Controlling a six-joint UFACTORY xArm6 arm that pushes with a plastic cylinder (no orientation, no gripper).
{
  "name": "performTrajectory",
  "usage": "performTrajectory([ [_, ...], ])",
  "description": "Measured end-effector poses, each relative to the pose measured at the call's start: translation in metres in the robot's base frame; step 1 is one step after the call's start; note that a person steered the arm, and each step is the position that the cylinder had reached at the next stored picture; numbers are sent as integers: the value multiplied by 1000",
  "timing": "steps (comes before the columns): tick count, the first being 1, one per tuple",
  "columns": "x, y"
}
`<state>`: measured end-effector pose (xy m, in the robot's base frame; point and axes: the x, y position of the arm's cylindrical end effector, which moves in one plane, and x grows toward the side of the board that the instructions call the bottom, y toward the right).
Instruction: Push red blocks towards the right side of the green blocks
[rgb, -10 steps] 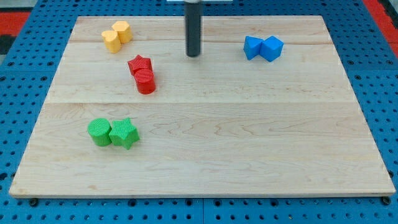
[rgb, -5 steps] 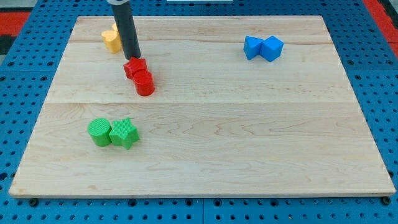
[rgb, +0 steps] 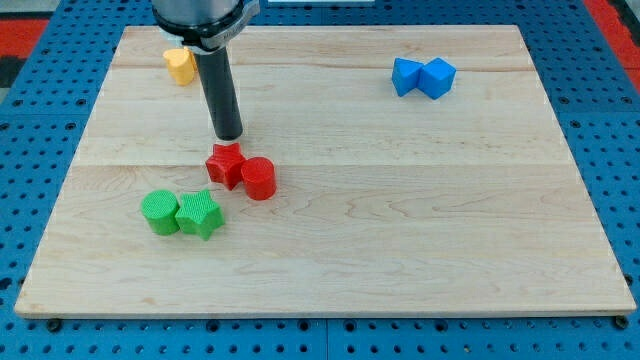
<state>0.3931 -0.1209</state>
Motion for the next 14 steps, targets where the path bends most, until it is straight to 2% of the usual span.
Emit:
performTrajectory([
  [1, 15, -41],
  [2, 43, -34],
  [4, 65, 39],
  [7, 128, 183],
  [8, 128, 155],
  [9, 159, 145],
  [10, 183, 229],
  [11, 171, 283],
  [12, 135, 242],
  [13, 136, 207],
  [14, 136, 217],
])
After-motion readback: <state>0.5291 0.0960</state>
